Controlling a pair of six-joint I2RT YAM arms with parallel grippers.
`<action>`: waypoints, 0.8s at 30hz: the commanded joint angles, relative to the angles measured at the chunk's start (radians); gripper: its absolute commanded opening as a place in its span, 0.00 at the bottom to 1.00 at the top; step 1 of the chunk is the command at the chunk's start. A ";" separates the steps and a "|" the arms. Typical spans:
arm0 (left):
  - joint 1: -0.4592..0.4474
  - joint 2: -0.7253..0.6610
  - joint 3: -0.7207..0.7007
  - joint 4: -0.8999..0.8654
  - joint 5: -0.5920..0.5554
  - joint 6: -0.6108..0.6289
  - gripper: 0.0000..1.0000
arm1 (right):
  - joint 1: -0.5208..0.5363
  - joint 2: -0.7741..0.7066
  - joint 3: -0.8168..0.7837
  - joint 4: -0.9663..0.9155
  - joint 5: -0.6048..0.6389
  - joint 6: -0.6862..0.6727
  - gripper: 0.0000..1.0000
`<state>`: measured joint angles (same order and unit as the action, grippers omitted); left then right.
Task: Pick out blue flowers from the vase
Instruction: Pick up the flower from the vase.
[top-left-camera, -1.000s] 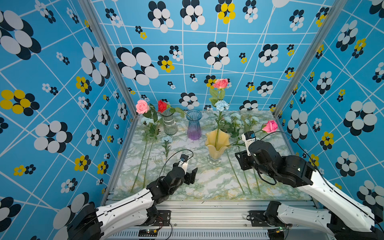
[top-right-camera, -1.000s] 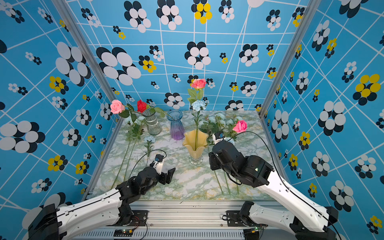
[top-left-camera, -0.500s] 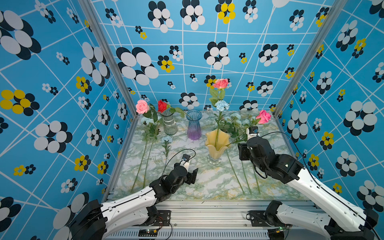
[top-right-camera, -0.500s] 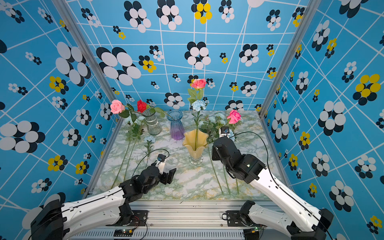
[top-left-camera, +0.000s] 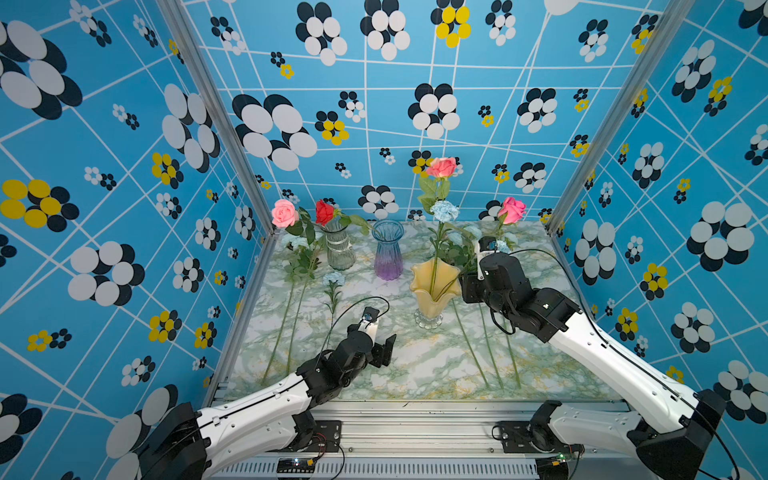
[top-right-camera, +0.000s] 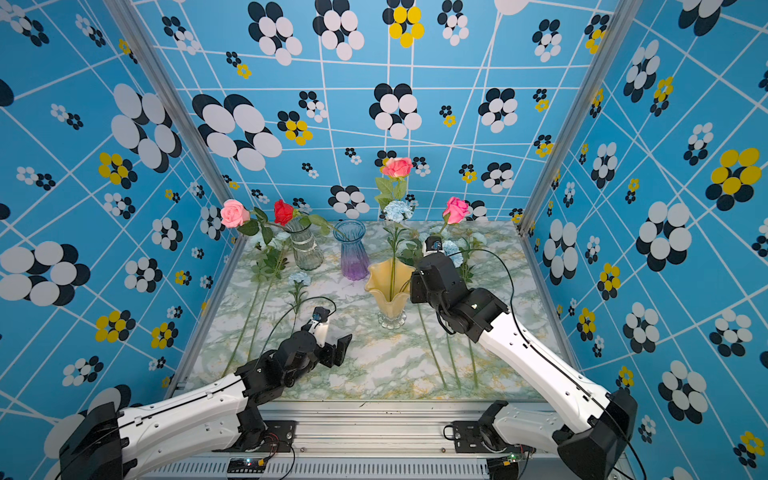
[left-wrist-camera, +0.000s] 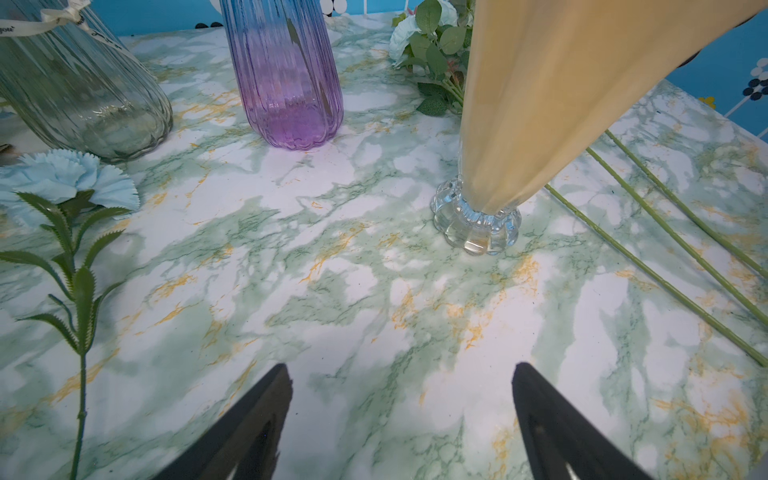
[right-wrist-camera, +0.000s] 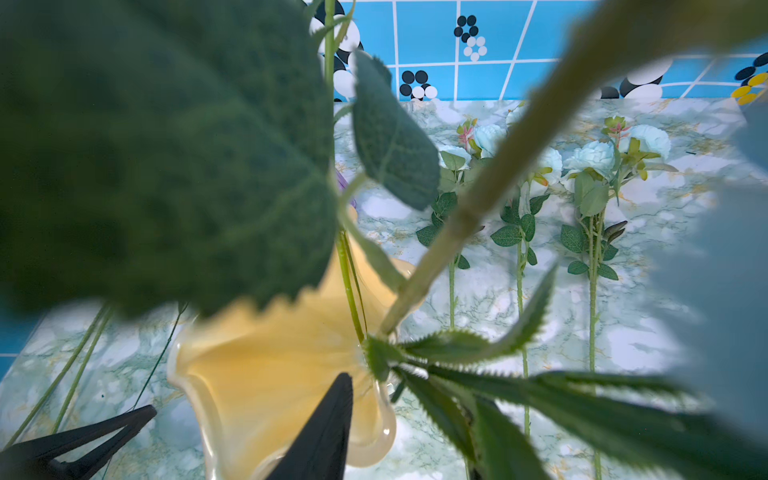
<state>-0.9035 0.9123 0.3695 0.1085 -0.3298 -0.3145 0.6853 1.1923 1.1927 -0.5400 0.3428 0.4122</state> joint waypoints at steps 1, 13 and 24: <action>0.006 -0.007 0.007 -0.007 -0.014 -0.004 0.86 | -0.038 -0.022 -0.054 0.068 -0.074 0.026 0.45; 0.006 0.004 0.013 -0.011 -0.021 -0.006 0.86 | -0.083 -0.065 -0.059 0.087 -0.138 0.008 0.19; 0.010 -0.083 0.168 -0.131 0.032 0.026 0.87 | -0.134 -0.130 -0.052 0.050 -0.183 0.021 0.26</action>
<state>-0.9028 0.8680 0.4492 0.0120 -0.3206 -0.3122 0.5858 1.0943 1.1267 -0.4664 0.2062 0.4210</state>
